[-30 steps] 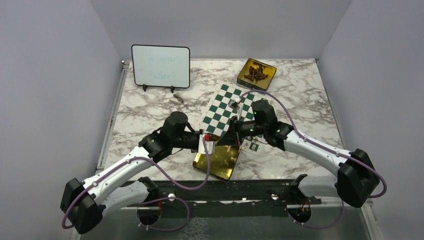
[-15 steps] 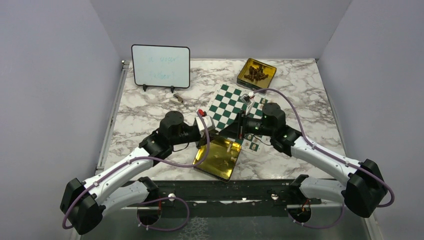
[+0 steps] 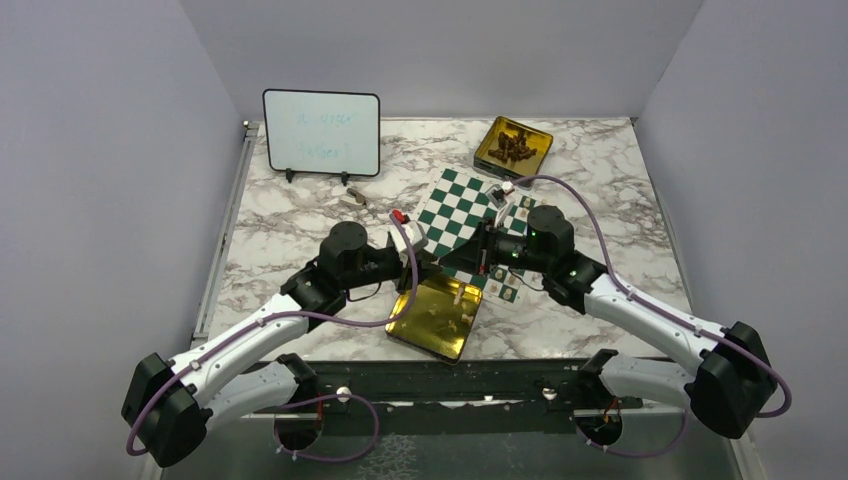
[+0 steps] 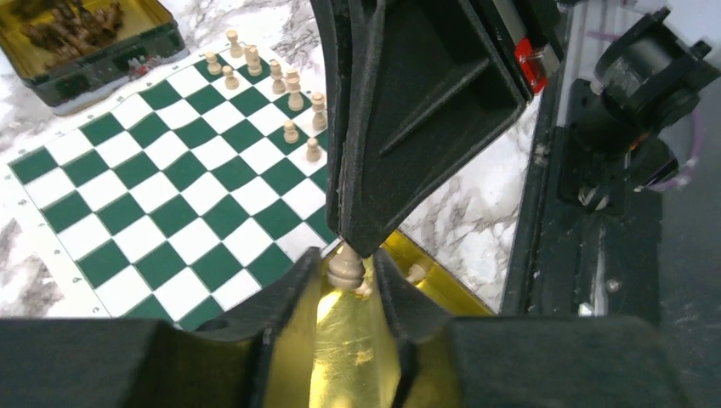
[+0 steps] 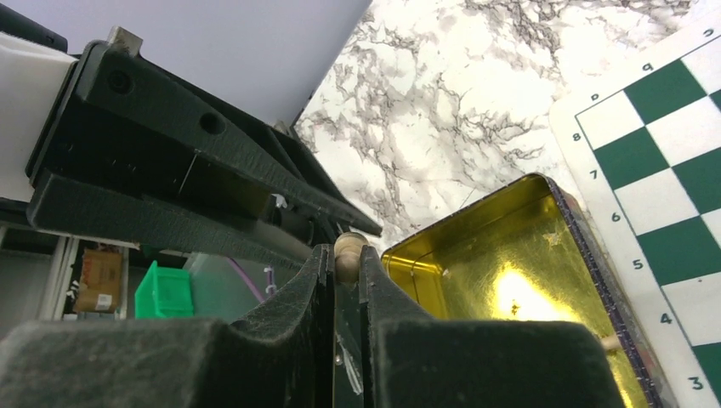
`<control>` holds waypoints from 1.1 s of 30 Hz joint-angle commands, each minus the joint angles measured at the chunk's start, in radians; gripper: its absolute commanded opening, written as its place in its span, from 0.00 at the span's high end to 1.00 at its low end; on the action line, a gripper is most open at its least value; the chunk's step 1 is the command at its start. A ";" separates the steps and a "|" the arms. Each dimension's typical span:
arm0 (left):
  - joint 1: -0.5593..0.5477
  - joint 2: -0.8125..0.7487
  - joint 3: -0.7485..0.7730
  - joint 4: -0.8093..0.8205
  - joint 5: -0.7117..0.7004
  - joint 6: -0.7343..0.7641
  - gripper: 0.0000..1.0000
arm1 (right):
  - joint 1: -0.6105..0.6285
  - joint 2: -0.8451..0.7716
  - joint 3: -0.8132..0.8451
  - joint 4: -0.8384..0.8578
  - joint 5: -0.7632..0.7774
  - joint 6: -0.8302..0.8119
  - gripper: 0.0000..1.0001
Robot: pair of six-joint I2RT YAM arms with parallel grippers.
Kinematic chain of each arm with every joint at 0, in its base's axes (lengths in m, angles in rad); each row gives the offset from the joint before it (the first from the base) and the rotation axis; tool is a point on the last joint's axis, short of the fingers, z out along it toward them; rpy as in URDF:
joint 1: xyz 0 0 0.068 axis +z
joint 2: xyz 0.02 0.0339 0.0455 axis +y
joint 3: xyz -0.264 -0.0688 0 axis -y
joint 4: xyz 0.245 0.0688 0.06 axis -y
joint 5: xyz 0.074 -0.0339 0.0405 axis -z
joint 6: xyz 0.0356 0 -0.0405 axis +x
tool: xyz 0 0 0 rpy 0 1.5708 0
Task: Set up the chess pieces on the board
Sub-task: Adjust the chess piece, then place the chess piece on the chessboard.
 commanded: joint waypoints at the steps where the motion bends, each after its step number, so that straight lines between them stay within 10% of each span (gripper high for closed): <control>1: -0.006 -0.003 -0.015 0.070 -0.009 -0.014 0.58 | 0.016 -0.025 0.048 -0.078 0.059 -0.039 0.91; 4: -0.005 -0.004 -0.022 0.059 -0.026 -0.010 0.03 | 0.017 -0.036 0.068 -0.169 0.146 -0.085 0.92; 5: -0.006 -0.004 -0.022 0.051 -0.032 -0.010 0.01 | 0.016 -0.043 0.070 -0.194 0.175 -0.100 0.92; 22: 0.009 0.046 0.007 -0.096 -0.321 -0.100 0.01 | 0.012 -0.012 0.234 -0.627 0.783 -0.303 0.92; 33: 0.176 0.097 0.093 -0.242 -0.216 -0.165 0.01 | -0.152 0.212 0.333 -0.604 0.727 -0.363 0.92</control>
